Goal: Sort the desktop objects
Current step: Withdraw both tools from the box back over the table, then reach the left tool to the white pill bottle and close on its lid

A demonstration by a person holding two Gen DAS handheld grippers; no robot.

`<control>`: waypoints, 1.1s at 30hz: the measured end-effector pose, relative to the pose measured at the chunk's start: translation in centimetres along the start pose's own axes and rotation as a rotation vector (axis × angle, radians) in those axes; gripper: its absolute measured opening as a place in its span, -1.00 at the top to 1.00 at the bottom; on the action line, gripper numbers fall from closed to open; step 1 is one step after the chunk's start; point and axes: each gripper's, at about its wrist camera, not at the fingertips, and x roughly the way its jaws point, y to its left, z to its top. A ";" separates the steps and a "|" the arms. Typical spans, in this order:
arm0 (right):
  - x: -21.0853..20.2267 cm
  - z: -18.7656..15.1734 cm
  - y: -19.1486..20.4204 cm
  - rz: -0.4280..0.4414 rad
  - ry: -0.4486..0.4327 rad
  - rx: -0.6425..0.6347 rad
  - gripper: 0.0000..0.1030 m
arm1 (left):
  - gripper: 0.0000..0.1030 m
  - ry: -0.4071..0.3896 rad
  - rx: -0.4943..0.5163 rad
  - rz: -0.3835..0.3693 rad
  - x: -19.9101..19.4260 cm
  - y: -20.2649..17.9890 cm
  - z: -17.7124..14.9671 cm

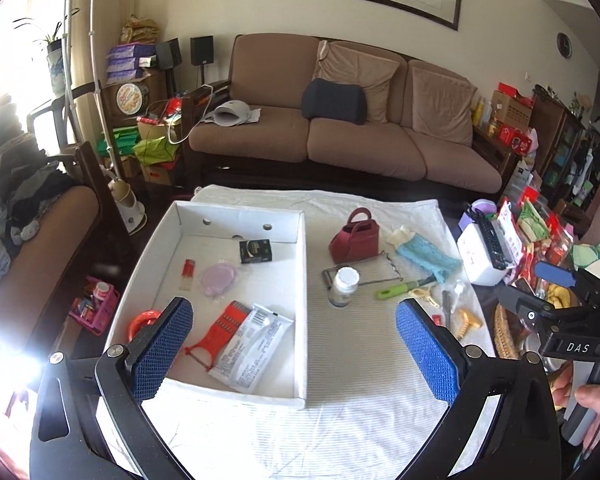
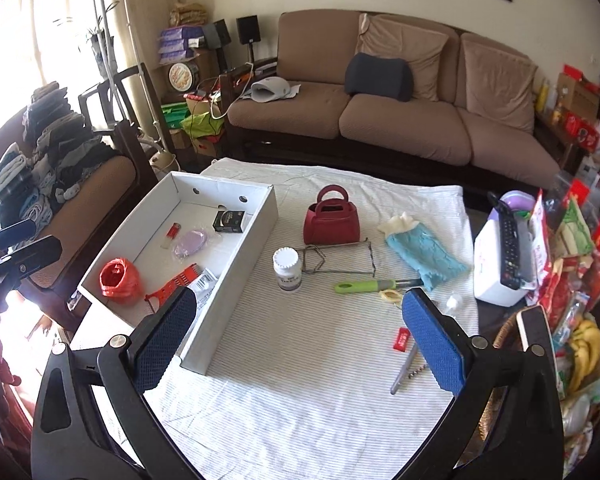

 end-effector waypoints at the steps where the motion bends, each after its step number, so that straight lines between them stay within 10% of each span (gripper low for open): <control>1: -0.4 -0.6 -0.8 -0.004 -0.002 0.002 -1.00 | -1.00 -0.004 0.009 -0.004 0.0 -0.7 -0.3; 18: 2.7 -11.5 -9.4 -0.009 -0.038 0.049 -1.00 | -1.00 -0.026 0.189 -0.059 8.4 -9.5 -10.7; 33: 11.8 -14.1 -9.0 0.023 -0.045 0.010 -1.00 | -1.00 0.041 0.119 -0.058 23.2 -10.7 -5.9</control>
